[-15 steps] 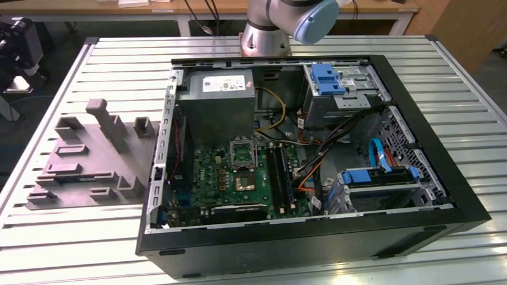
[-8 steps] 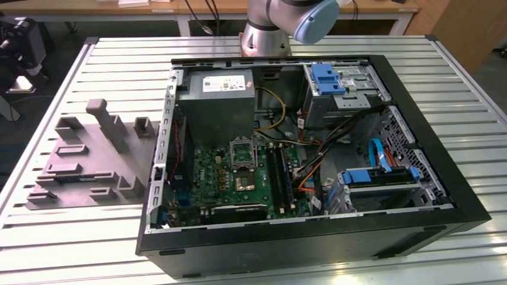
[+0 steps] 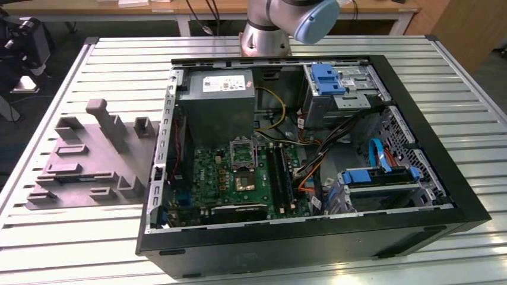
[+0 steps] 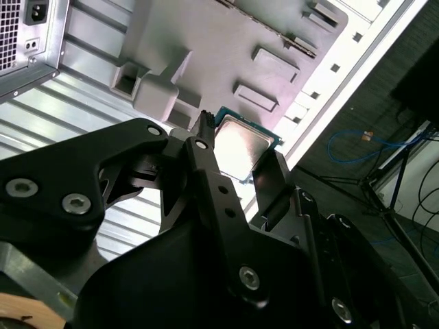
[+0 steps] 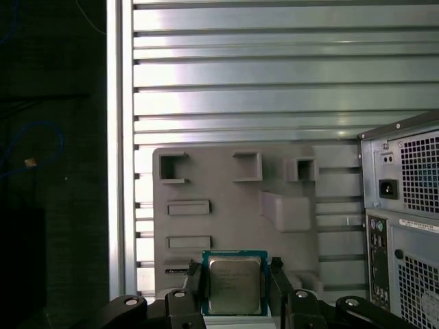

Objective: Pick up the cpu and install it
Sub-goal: 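Pick up the cpu and move it towards the insertion slot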

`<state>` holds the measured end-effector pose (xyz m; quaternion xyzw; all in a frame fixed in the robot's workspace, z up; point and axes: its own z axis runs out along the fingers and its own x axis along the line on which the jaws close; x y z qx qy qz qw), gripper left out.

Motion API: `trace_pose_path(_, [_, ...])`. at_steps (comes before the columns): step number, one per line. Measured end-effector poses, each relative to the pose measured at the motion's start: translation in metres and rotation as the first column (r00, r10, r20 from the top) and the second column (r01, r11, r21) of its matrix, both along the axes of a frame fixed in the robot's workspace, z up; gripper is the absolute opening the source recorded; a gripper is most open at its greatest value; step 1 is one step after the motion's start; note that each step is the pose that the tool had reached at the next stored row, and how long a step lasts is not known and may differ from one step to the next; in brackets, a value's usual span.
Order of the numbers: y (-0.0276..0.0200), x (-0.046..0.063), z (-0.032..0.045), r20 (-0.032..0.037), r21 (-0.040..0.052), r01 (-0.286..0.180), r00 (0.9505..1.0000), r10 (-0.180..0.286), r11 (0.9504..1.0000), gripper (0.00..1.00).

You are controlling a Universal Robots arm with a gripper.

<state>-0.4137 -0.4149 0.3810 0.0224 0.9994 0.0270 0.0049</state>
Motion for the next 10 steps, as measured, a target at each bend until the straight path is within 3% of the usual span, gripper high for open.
trace_pose_path(10, [0.0,0.013,0.0,0.0,0.0,0.0,1.0,0.0,1.0,0.47])
